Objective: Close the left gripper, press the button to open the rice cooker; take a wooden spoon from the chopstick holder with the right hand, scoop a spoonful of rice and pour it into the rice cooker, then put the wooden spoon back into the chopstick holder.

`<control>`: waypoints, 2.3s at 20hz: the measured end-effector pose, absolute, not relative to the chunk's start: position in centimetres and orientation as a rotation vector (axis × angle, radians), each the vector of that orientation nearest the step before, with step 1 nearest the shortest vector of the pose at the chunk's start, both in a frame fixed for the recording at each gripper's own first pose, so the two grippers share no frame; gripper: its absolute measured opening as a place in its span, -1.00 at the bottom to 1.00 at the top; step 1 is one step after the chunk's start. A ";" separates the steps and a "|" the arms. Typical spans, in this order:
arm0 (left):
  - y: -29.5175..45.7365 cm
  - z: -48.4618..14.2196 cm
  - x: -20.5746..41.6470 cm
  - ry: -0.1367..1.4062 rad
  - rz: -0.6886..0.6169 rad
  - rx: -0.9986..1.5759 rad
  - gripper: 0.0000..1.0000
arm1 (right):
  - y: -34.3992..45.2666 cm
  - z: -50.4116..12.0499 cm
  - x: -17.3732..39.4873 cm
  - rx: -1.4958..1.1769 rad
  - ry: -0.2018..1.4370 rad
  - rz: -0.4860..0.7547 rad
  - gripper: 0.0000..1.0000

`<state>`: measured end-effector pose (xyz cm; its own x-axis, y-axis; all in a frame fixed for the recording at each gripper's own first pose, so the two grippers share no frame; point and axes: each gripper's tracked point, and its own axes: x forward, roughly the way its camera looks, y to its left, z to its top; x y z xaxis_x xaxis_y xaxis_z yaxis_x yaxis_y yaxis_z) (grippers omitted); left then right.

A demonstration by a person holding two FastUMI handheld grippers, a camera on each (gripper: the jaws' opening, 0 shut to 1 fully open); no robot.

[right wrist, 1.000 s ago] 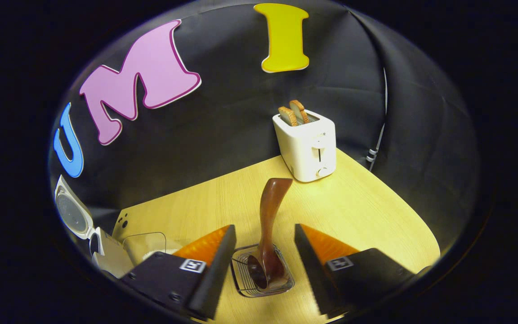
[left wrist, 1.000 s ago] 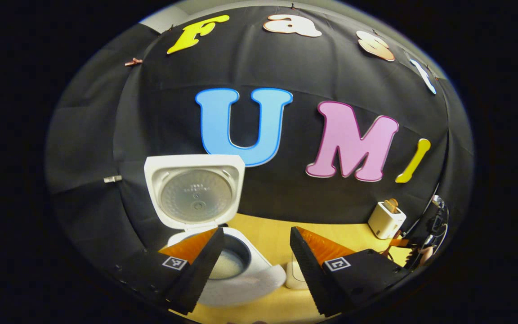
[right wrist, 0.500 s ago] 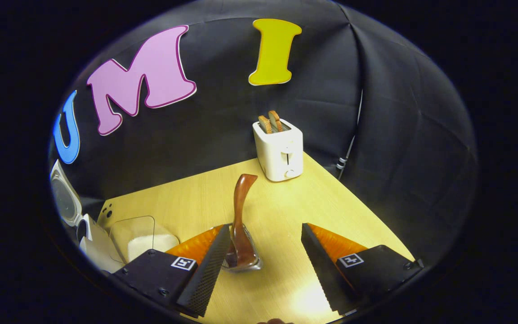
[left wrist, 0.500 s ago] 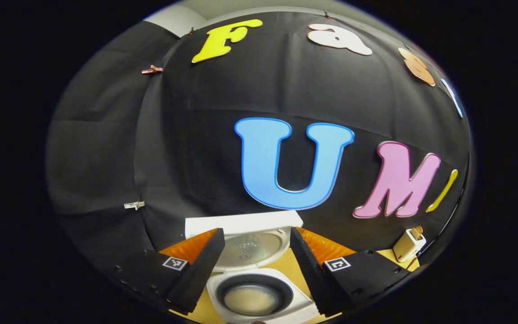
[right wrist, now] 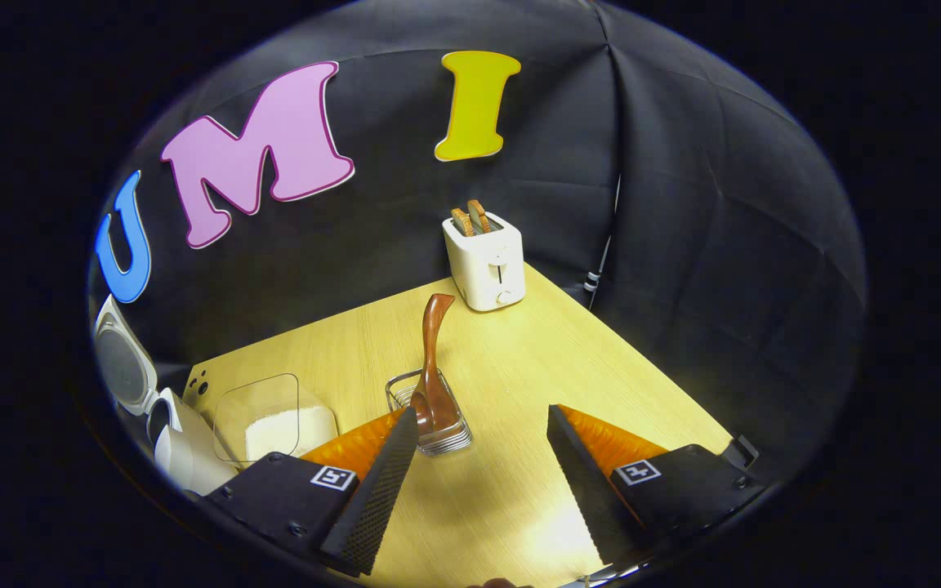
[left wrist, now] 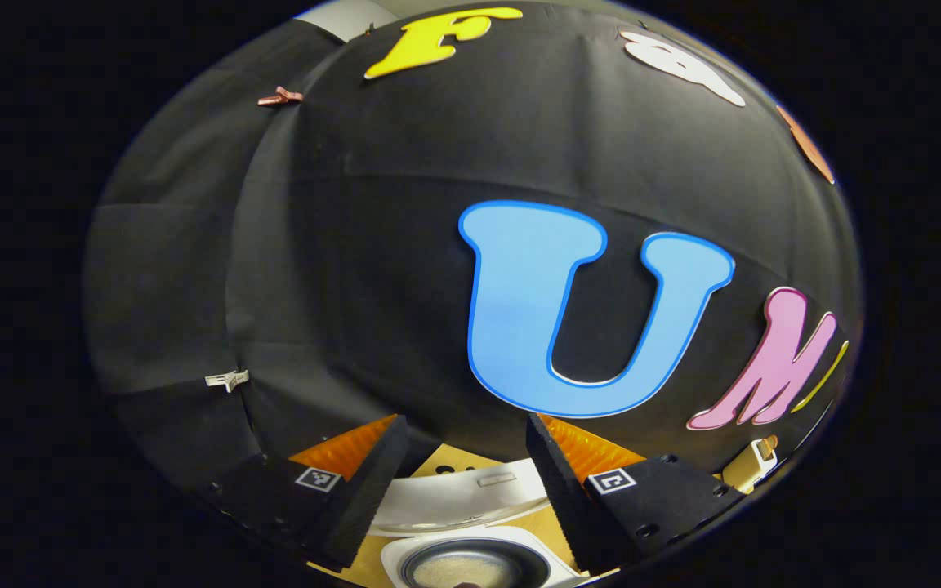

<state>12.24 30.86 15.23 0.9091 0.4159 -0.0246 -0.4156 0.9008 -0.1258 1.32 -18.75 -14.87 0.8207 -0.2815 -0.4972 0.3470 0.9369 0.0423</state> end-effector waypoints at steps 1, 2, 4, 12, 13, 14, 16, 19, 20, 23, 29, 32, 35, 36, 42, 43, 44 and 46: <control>31.0 14.8 13.3 0.023 0.419 -0.132 0.89 | -18.6 -14.5 0.9 0.127 0.501 -0.342 0.97; 30.8 13.8 14.4 0.056 0.395 -0.138 0.88 | -18.6 -14.3 0.5 0.120 0.498 -0.350 0.97; 31.1 11.6 15.7 0.149 0.392 -0.153 0.88 | -18.8 -13.8 -0.3 0.107 0.504 -0.365 0.97; 29.7 9.8 15.9 0.250 0.368 -0.175 0.96 | -16.4 -12.4 -0.7 0.085 0.455 -0.328 0.97; 29.2 9.6 15.5 0.264 0.366 -0.186 0.95 | -16.0 -12.8 -0.5 0.094 0.460 -0.309 0.97; 28.2 9.0 14.4 0.279 0.366 -0.199 0.96 | -15.6 -13.1 -0.3 0.106 0.467 -0.288 0.97; 26.8 7.8 13.0 0.314 0.367 -0.224 0.96 | -15.2 -13.7 0.1 0.127 0.471 -0.255 0.97; 24.6 5.6 10.9 0.363 0.368 -0.225 0.96 | -15.4 -15.1 0.3 0.149 0.491 -0.223 0.97; 23.7 4.8 10.3 0.378 0.370 -0.225 0.96 | -15.5 -15.8 0.3 0.161 0.511 -0.211 0.97; 21.4 1.7 8.4 0.425 0.389 -0.222 0.95 | -15.7 -17.3 0.4 0.202 0.544 -0.176 0.97; 18.3 -3.8 6.5 0.434 0.452 -0.208 0.96 | -15.7 -19.6 0.2 0.192 0.609 -0.096 0.97; 17.8 -5.8 6.1 0.404 0.485 -0.194 0.96 | -15.3 -20.3 -0.1 0.167 0.635 -0.045 0.97; 17.4 -8.0 6.1 0.400 0.505 -0.158 0.97 | -15.1 -21.1 -0.5 0.155 0.657 -0.010 0.97; 17.3 -8.9 6.1 0.404 0.515 -0.158 0.96 | -15.0 -21.4 -0.6 0.150 0.663 0.000 0.97; 17.4 -13.1 6.8 0.444 0.566 -0.113 1.00 | -13.8 -23.1 -2.8 0.112 0.709 0.090 0.97; 17.3 -13.4 6.5 0.443 0.574 -0.122 0.99 | -13.7 -23.4 -3.2 0.116 0.716 0.098 0.97; 17.4 -13.4 6.6 0.426 0.577 -0.114 1.00 | -13.6 -23.6 -3.5 0.117 0.723 0.103 0.97; 17.4 -13.3 7.2 0.400 0.570 -0.076 1.00 | -13.5 -24.3 -4.1 0.084 0.728 0.117 0.97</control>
<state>7.24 17.36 -13.30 0.7672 0.5101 -0.3888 -0.5393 0.8412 0.0393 -4.13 -13.45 -24.35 0.7401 0.1360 -0.6586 -0.0777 0.9901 0.1171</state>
